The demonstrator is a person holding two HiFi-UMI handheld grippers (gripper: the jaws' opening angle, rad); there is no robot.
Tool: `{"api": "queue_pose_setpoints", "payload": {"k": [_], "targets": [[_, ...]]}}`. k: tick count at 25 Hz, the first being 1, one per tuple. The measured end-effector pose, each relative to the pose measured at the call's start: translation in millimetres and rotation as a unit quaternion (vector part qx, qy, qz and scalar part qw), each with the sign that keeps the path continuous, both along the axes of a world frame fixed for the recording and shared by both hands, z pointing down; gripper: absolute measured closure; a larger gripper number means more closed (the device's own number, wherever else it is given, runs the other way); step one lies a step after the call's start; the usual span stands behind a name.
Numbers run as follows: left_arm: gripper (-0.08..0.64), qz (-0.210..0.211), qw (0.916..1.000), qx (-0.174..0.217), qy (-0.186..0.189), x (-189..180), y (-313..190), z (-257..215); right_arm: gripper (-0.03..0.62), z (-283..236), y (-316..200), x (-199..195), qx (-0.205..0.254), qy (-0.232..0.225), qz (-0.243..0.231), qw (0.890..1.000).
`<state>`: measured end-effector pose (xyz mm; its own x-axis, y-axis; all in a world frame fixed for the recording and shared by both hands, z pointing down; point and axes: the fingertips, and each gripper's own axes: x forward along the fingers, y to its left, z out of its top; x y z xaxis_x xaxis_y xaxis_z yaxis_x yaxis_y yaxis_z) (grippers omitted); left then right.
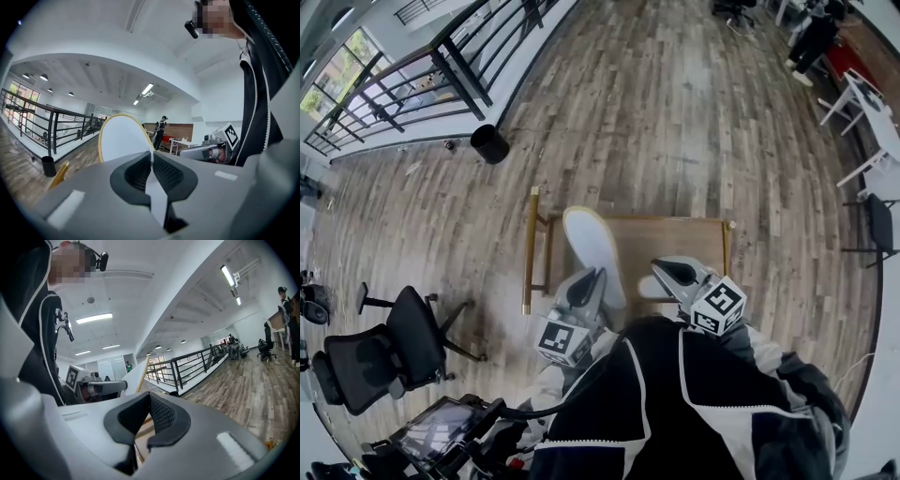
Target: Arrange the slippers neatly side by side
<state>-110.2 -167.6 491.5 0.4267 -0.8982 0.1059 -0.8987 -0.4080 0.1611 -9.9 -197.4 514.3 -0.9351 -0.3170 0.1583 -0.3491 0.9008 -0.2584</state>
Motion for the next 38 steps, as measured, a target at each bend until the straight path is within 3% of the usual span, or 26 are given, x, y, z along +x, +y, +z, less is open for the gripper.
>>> {"api": "queue_pose_setpoints", "payload": {"k": [11, 16, 23, 29, 38], "targets": [[0.529, -0.004, 1.0000, -0.005, -0.004, -7, -12, 13, 0.588, 1, -6, 8, -0.001, 0.002, 0.016, 1.000], [0.529, -0.008, 0.9971, -0.021, -0.073, -23, -23, 32, 0.588, 2, -10, 17, -0.006, 0.005, 0.031, 0.999], [0.529, -0.052, 0.9851, -0.118, -0.113, -81, -49, 121, 0.588, 8, -13, 24, -0.013, 0.012, 0.051, 0.999], [0.529, -0.083, 0.9667, -0.212, -0.117, -120, -61, 194, 0.588, 11, -18, 36, -0.021, 0.021, 0.083, 0.996], [0.529, -0.082, 0.9442, -0.286, -0.141, -140, -61, 253, 0.588, 9, -18, 51, -0.023, 0.030, 0.121, 0.992]]}}
